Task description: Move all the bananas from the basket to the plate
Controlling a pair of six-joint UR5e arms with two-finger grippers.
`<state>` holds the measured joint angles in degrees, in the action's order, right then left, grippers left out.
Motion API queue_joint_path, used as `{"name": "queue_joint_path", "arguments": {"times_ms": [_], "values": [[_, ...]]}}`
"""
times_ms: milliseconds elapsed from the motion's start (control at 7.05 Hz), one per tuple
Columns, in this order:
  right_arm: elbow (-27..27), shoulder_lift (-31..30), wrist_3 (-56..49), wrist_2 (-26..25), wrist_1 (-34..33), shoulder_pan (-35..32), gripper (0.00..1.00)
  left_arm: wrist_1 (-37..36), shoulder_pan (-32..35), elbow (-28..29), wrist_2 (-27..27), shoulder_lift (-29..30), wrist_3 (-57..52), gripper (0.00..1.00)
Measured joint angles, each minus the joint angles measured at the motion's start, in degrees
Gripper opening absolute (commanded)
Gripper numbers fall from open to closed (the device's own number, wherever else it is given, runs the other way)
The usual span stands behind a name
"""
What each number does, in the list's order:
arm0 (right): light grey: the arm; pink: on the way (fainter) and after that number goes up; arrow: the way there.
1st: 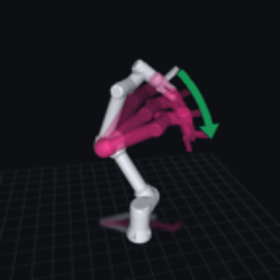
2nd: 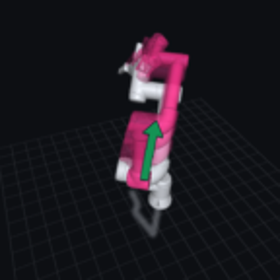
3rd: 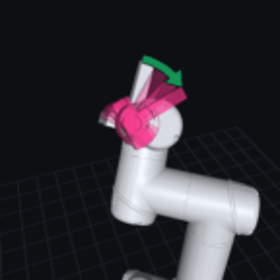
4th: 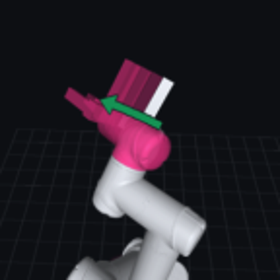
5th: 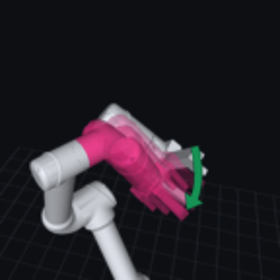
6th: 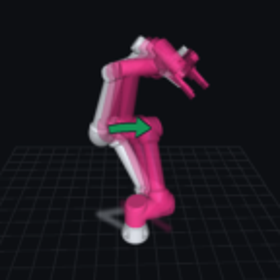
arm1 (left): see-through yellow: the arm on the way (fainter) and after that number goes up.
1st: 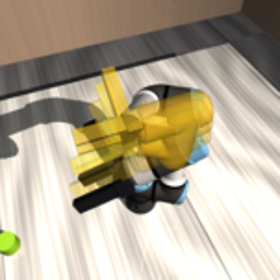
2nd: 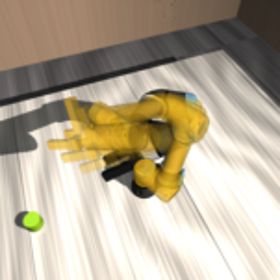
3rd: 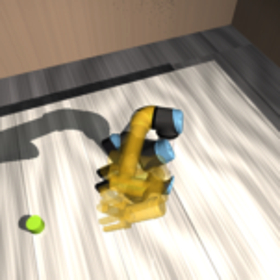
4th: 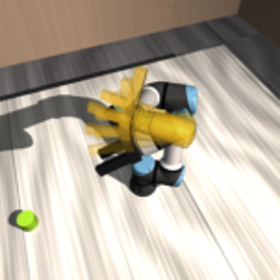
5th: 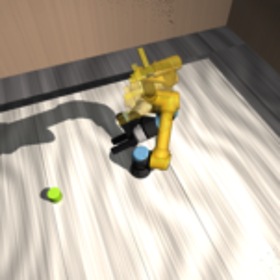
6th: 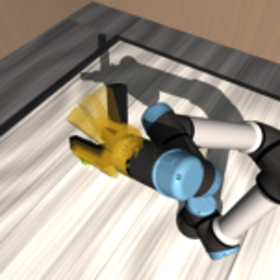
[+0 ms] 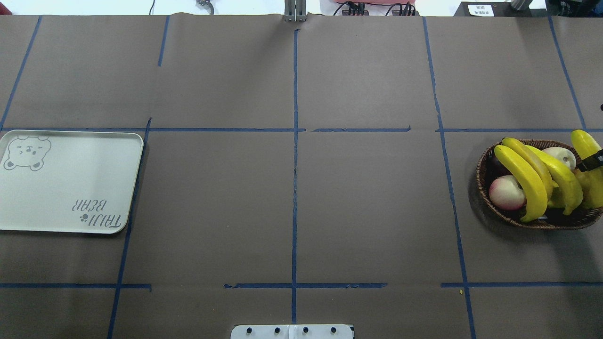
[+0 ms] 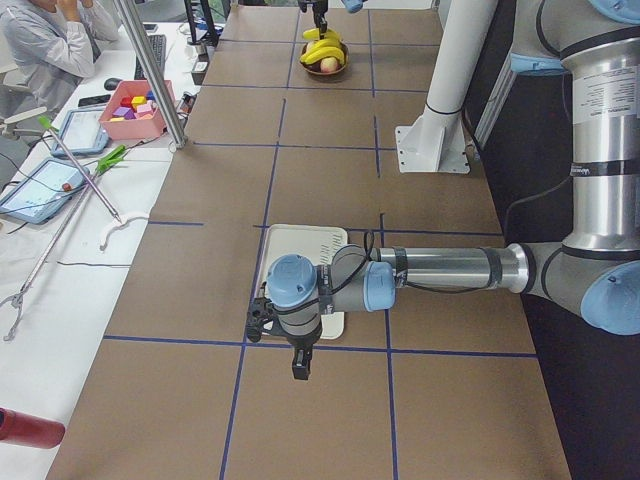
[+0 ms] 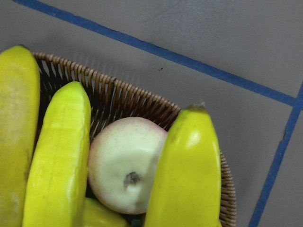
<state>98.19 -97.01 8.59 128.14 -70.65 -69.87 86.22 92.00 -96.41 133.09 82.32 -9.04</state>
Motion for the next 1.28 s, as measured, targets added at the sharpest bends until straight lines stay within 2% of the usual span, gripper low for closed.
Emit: {"name": "queue_joint_path", "arguments": {"times_ms": [284, 426, 710, 852, 1277], "values": [[1.5, 1.0, -4.4, 0.3, -3.4, -5.0, 0.0, 0.0, -0.1, -0.2, 0.1, 0.1, -0.1, 1.0], [4.3, 3.1, -6.1, 0.3, -9.0, -6.3, 0.0, 0.0, -0.2, -0.5, 0.2, 0.2, -0.1, 1.0], [13.0, 10.3, -7.1, -0.2, -24.5, -6.4, 0.01, 0.0, -0.9, -1.1, 0.3, 0.9, 0.0, 1.0], [15.4, 13.2, -7.2, -0.4, -27.8, -4.3, 0.01, 0.6, -1.5, -0.8, 0.2, 2.4, 0.1, 1.0], [16.0, 23.4, -6.6, -2.3, -28.9, 6.9, 0.0, 7.6, -2.8, 0.2, 0.3, 8.1, 2.4, 1.0]]}}
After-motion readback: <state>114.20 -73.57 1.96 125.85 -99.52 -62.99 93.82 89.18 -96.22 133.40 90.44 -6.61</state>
